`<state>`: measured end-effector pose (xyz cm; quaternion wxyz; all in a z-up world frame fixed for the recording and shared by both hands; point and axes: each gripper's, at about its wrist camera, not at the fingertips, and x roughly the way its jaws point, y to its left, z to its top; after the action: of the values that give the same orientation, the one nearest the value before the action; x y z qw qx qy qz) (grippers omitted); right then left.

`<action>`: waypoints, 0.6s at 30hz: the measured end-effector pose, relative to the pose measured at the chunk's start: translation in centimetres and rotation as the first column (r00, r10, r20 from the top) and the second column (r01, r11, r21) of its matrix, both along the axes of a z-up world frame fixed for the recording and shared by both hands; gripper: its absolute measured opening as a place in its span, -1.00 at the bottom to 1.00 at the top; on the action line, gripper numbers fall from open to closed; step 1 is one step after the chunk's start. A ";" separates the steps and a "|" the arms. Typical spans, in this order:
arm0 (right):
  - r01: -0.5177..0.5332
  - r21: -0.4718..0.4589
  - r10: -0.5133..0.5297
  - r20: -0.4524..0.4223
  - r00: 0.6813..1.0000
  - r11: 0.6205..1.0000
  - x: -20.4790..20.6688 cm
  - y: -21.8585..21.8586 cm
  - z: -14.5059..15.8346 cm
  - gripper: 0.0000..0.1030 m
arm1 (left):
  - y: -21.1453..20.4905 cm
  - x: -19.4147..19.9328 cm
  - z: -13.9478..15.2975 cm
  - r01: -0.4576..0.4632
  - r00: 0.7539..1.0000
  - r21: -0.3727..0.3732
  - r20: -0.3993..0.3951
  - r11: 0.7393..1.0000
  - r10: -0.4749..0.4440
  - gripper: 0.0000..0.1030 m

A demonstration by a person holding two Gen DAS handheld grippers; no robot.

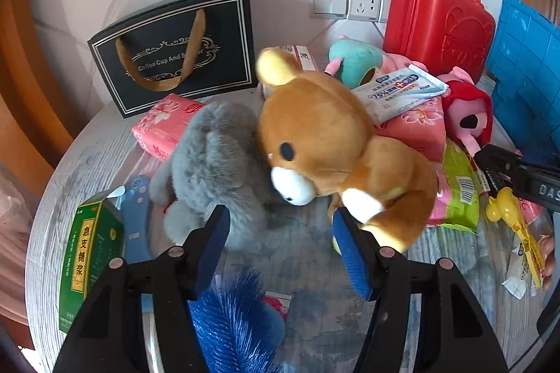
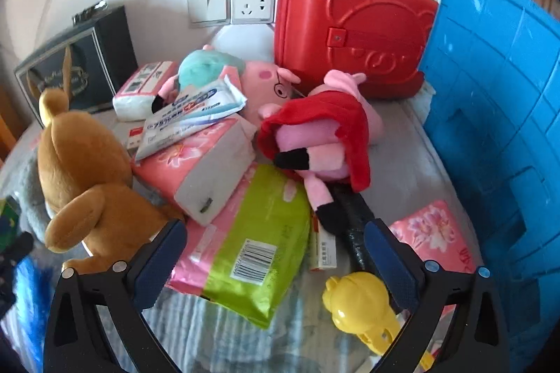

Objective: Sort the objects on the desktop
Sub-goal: 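Move both tools toward the brown teddy bear among the items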

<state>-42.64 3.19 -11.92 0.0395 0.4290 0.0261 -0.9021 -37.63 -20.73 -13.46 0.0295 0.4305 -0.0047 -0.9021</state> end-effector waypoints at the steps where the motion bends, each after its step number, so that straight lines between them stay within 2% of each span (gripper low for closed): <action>1: -0.020 -0.023 0.020 0.001 1.000 1.000 0.4 -0.2 0.2 1.00 | 0.2 0.0 0.0 -0.002 1.000 -0.009 0.001 1.000 0.002 0.17; 6: -0.156 -0.094 0.160 0.045 0.986 0.983 3.0 -4.1 -0.8 1.00 | -1.3 0.6 0.1 -0.041 0.999 -0.007 -0.005 0.999 0.041 0.17; 9: -0.174 -0.169 0.186 0.056 0.981 0.970 3.7 -6.1 -1.7 1.00 | -2.8 0.9 -0.8 -0.064 0.998 -0.007 0.016 0.998 0.064 0.17; 11: -0.173 -0.229 0.190 0.053 0.980 0.958 3.9 -7.2 -1.8 0.81 | -3.6 1.0 -1.4 -0.076 0.997 -0.009 0.026 0.997 0.077 0.17; 12: -0.176 -0.247 0.194 0.050 0.980 0.953 3.9 -7.8 -1.7 0.58 | -3.9 0.9 -1.6 -0.084 0.996 -0.005 0.032 0.996 0.084 0.17; 13: -0.180 -0.257 0.199 0.052 0.979 0.950 3.8 -8.3 -1.7 0.52 | -4.2 0.8 -1.9 -0.090 0.995 0.001 0.036 0.996 0.090 0.17; 16: -0.217 -0.274 0.251 0.097 0.963 0.937 2.7 -10.6 -2.6 0.53 | -4.5 0.4 -2.4 -0.096 0.994 0.011 0.045 0.995 0.095 0.17; 18: -0.225 -0.222 0.257 0.123 0.959 0.949 2.4 -11.6 -3.9 0.50 | -4.4 0.2 -2.6 -0.090 0.995 0.011 0.047 0.996 0.089 0.17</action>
<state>-40.26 -8.39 -15.82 0.1958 0.4829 -0.0183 -0.8533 -37.43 -25.13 -16.03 0.0670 0.4511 0.0197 -0.8898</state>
